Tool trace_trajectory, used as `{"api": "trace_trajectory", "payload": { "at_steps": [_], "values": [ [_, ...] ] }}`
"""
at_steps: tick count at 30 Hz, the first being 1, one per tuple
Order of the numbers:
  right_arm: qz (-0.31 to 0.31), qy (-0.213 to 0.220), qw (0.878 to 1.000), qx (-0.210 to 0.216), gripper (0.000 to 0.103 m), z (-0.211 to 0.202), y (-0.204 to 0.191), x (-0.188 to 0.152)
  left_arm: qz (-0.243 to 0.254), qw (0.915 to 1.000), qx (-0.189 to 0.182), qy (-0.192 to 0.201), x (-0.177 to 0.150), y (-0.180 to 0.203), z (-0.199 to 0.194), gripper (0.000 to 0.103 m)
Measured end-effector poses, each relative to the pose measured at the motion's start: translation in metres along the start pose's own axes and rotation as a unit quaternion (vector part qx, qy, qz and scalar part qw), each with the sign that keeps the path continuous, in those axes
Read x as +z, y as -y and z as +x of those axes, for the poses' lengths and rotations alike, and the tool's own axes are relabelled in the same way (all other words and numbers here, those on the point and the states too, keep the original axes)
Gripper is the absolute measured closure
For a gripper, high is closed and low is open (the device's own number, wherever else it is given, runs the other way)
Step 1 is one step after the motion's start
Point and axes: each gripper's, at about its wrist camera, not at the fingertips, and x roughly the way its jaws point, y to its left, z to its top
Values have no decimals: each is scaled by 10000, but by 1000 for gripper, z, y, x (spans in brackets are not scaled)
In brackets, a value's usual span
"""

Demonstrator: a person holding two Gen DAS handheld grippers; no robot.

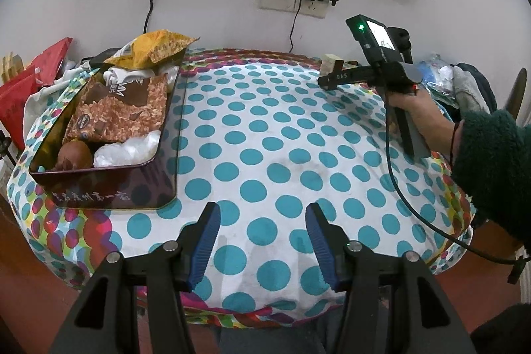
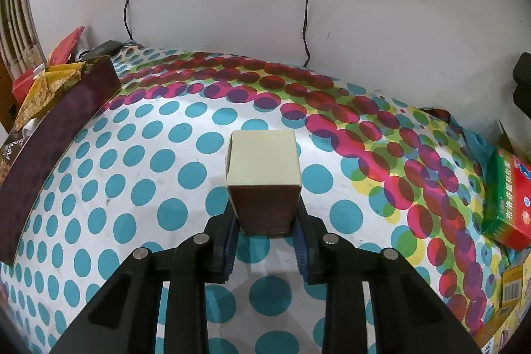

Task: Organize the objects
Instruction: 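Withdraw the left gripper from the tray, then carry the small brown box into the gold tray and open the right gripper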

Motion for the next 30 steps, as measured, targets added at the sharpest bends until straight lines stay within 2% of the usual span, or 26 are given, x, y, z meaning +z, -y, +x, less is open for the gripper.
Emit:
{"api": "trace_trajectory", "payload": {
  "at_steps": [8, 16, 24, 30],
  "values": [
    [-285, -30, 9995, -138, 75, -1, -15, -4, -91, 9999, 55, -75, 1, -3, 1, 48],
    [-506, -62, 9987, 15, 75, -5, -45, -11, -235, 9995, 233, -17, 2, -12, -8, 48],
    [-619, 84, 9971, 431, 75, -27, -92, -10, -195, 9985, 467, 198, 5, -20, -29, 48],
    [-822, 308, 9917, 935, 75, -57, -142, 3, -312, 9962, 732, 348, 2, -38, -48, 48]
  ]
}}
